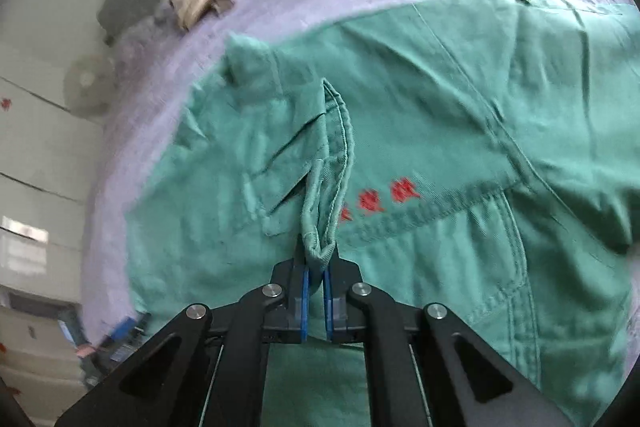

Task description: Fold large clothes

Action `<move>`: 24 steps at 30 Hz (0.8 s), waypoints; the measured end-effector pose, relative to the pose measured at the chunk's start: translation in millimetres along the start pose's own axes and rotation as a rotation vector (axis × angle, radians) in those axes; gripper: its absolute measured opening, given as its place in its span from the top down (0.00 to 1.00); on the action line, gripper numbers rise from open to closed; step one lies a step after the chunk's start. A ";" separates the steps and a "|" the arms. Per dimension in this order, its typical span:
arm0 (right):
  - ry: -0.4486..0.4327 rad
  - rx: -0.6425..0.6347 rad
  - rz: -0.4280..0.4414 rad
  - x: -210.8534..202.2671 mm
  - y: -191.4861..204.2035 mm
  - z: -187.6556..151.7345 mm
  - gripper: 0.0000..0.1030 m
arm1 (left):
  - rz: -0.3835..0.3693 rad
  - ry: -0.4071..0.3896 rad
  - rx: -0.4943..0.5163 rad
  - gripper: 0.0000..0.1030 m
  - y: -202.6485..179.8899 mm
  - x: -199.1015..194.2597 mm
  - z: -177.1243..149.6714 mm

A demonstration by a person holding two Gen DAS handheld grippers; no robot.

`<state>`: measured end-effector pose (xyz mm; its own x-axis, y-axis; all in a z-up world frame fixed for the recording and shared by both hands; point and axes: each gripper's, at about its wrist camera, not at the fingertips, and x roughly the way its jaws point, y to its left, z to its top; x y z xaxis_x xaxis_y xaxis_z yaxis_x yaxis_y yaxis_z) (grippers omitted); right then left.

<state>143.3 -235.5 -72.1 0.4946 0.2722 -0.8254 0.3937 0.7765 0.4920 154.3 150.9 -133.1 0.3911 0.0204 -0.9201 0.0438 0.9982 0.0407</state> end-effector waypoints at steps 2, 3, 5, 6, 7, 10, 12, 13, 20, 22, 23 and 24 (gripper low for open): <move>0.015 0.022 -0.003 8.0 -7.9 -2.4 0.93 | 0.018 -0.003 0.030 0.14 -2.5 -1.4 1.2; 0.009 0.043 0.008 6.5 -12.1 -3.3 0.92 | 0.030 -0.007 0.049 0.14 -3.9 -2.8 2.1; 0.000 0.068 0.004 -0.4 -18.4 -5.9 0.88 | 0.042 -0.006 0.072 0.14 -4.3 -4.7 4.1; 0.000 0.074 -0.006 -5.2 -22.2 -7.6 0.87 | 0.042 -0.001 0.066 0.14 -2.6 -5.6 5.6; 0.002 0.078 -0.014 -8.3 -24.9 -9.1 0.87 | 0.041 0.005 0.053 0.14 0.2 -7.2 6.9; 0.006 0.106 -0.044 -24.2 -39.8 -16.4 0.86 | 0.090 0.020 0.008 0.14 4.6 -15.9 8.6; 0.015 0.145 -0.012 -35.7 -51.5 -23.5 0.83 | 0.101 0.029 -0.001 0.14 0.8 -24.7 12.2; 0.018 0.156 -0.001 -38.8 -54.0 -26.1 0.83 | 0.093 0.030 0.008 0.14 -2.6 -29.9 11.0; 0.024 0.219 0.028 -68.4 -78.0 -55.2 0.48 | 0.031 0.033 0.132 0.14 -55.6 -59.5 1.7; 0.018 0.230 0.034 -76.3 -85.5 -59.9 0.48 | -0.004 0.035 0.168 0.14 -78.3 -63.8 0.7; 0.012 0.242 0.039 -80.4 -90.1 -61.7 0.48 | -0.023 0.039 0.185 0.14 -90.8 -65.6 -0.3; 0.007 0.256 0.045 -85.3 -96.0 -63.7 0.46 | -0.035 0.043 0.195 0.14 -100.7 -66.9 0.2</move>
<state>14.0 -297.0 -66.6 0.5113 0.3076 -0.8025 0.5553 0.5945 0.5816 123.9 49.0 -75.6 0.3471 -0.0074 -0.9378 0.2354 0.9686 0.0795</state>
